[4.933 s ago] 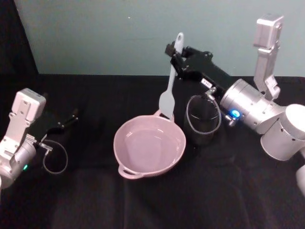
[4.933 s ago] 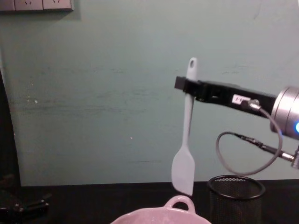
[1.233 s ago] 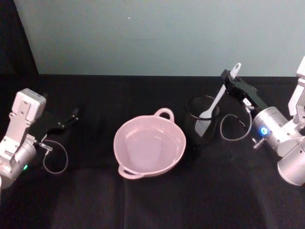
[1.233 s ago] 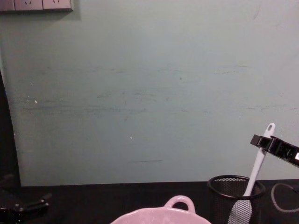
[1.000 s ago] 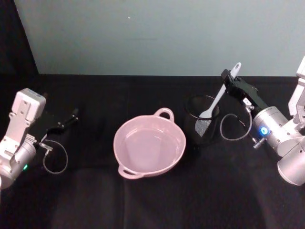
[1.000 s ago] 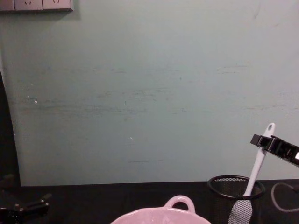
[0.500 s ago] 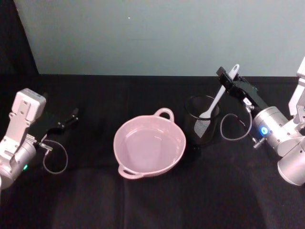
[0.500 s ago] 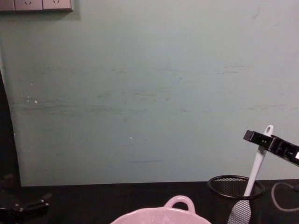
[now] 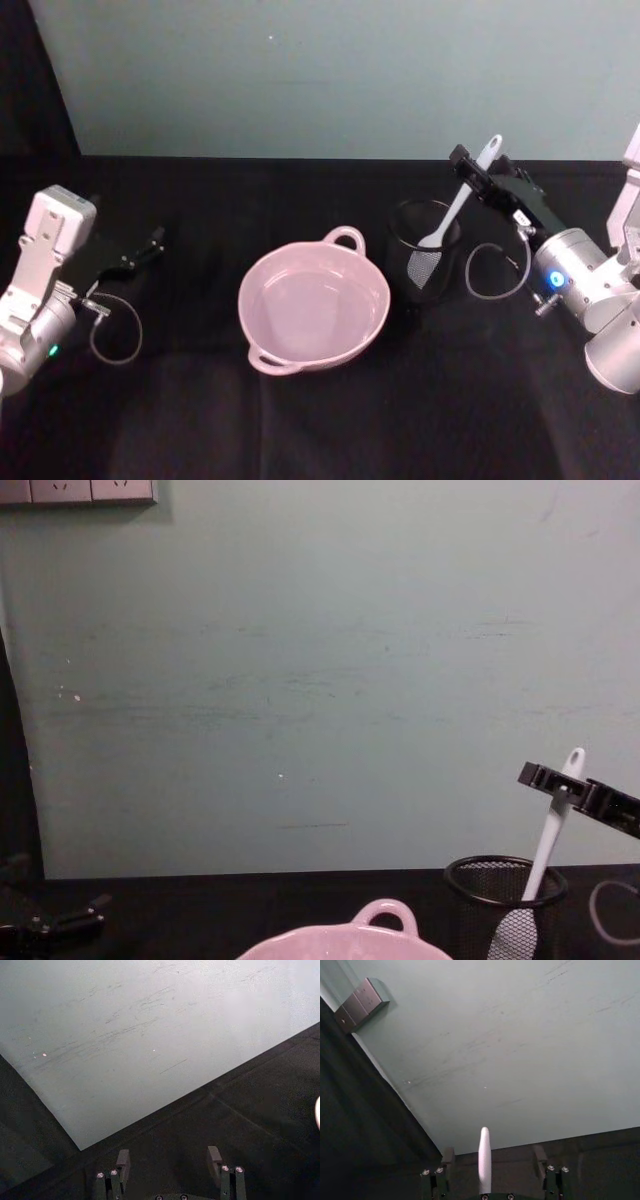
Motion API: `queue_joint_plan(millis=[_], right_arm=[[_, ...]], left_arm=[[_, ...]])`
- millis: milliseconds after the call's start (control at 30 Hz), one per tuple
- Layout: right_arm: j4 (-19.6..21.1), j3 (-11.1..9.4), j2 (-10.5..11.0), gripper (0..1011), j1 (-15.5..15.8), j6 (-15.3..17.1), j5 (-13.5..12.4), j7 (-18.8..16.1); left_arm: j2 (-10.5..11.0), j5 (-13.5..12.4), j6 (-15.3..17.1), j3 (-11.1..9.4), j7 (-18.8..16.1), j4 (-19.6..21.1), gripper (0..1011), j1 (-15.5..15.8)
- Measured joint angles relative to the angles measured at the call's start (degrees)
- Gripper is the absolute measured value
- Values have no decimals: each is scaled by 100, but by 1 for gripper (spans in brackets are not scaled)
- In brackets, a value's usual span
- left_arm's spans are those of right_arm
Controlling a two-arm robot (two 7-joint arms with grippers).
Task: Use the one hand to pick up the spoon and stir the clear water in the bowl.
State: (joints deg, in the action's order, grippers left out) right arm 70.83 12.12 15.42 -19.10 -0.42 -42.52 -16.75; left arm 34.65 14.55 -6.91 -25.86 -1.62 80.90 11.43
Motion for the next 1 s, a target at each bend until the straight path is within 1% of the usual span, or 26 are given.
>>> queue_joint_plan(millis=[100,367,533,700,833,867,967,1000], right_arm=[[36,-35,22,1002,44,30,3,2],[290,-137,137,1002,270,135,-63,-61],[525,-230,289,1002,498,217,-182,-124],[667,-291,421,1003,665,260,-305,-187],[781,-333,534,1003,815,229,-384,-254],[781,-333,534,1003,815,229,-384,-254],[831,-375,583,1003,914,40,-349,-238],[831,-375,583,1003,914,40,-349,-238]], left_arm=[[0,0,0,0,0,0,1011,0],[0,0,0,0,0,0,1011,0],[0,0,0,0,0,0,1011,0],[0,0,0,0,0,0,1011,0],[0,0,0,0,0,0,1011,0],[0,0,0,0,0,0,1011,0],[0,0,0,0,0,0,1011,0],[0,0,0,0,0,0,1011,0]])
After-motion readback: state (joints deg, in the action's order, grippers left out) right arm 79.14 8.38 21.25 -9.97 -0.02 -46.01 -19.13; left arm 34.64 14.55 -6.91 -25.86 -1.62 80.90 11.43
